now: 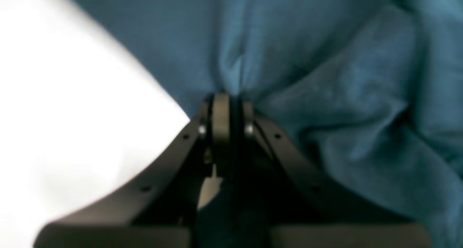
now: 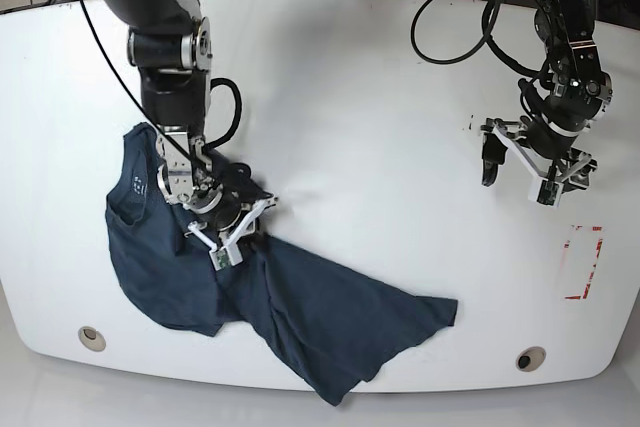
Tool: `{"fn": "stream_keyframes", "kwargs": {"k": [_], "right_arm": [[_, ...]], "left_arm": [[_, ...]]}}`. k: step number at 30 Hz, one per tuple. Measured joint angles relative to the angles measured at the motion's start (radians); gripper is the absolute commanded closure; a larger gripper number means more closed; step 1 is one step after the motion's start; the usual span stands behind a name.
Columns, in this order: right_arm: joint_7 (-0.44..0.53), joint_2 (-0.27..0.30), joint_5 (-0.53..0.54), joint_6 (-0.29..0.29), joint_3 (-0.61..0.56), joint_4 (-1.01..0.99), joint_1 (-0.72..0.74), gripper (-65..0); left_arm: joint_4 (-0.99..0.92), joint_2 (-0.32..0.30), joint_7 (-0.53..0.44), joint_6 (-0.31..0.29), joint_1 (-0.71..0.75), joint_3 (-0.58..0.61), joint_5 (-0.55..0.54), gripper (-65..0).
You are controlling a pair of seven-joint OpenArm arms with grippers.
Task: Layout the t-shirt on the table in an organized manner, then fold the t-shirt properly
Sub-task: 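Drag the grasped fabric with the right gripper toward the collar, spreading the shirt, then grasp the shirt hem with the left gripper and pull it outward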
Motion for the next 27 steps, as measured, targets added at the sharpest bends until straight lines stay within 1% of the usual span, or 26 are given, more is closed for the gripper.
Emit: {"fn": "stream_keyframes", "kwargs": {"k": [1, 5, 10, 12, 14, 15, 16, 21, 25, 27], "right_arm": [[-0.029, -0.006, 0.004, 0.032, 0.000, 0.051, -0.027, 0.0], [-0.200, -0.048, -0.005, 0.077, 0.000, 0.321, -0.164, 0.0], [-0.329, -0.075, -0.007, 0.166, -0.018, 0.584, -0.326, 0.0], [-0.370, -0.074, -0.005, 0.173, -0.053, 0.684, -0.394, 0.0], [-0.419, -0.074, -0.021, 0.163, -0.085, 0.772, -0.452, 0.0], [-0.435, -0.073, -0.016, 0.174, -0.095, 0.813, -0.480, 0.0], [-0.460, -0.072, -0.027, 0.163, -0.107, 0.843, -0.500, 0.0], [-0.501, -0.030, -0.020, 0.167, -0.180, 0.999, -0.630, 0.0], [-0.557, 0.006, -0.021, 0.171, -0.238, 1.092, -0.694, 0.0], [-0.573, 0.020, -0.027, 0.169, -0.266, 1.123, -0.718, 0.0]], "left_arm": [[0.001, 0.000, -0.001, 0.000, 0.001, -0.001, 0.000, -54.7], [0.000, -0.003, 0.000, 0.003, 0.000, -0.002, 0.000, -54.7], [0.000, 0.000, 0.000, 0.002, 0.001, -0.002, 0.000, -54.9], [0.000, -0.001, -0.001, 0.001, 0.001, -0.002, 0.000, -55.0], [-0.001, 0.000, 0.000, 0.002, -0.002, -0.002, 0.001, -55.0], [0.000, 0.003, -0.002, 0.003, -0.002, -0.003, -0.001, -55.1], [0.000, 0.005, -0.002, -0.001, -0.003, -0.003, 0.000, -55.1], [-0.001, 0.036, 0.002, 0.007, -0.010, -0.005, 0.007, -55.1], [-0.011, 0.054, -0.001, 0.005, -0.033, -0.011, -0.001, -55.1], [-0.024, 0.062, -0.008, 0.000, -0.046, -0.034, -0.007, -55.3]]}}
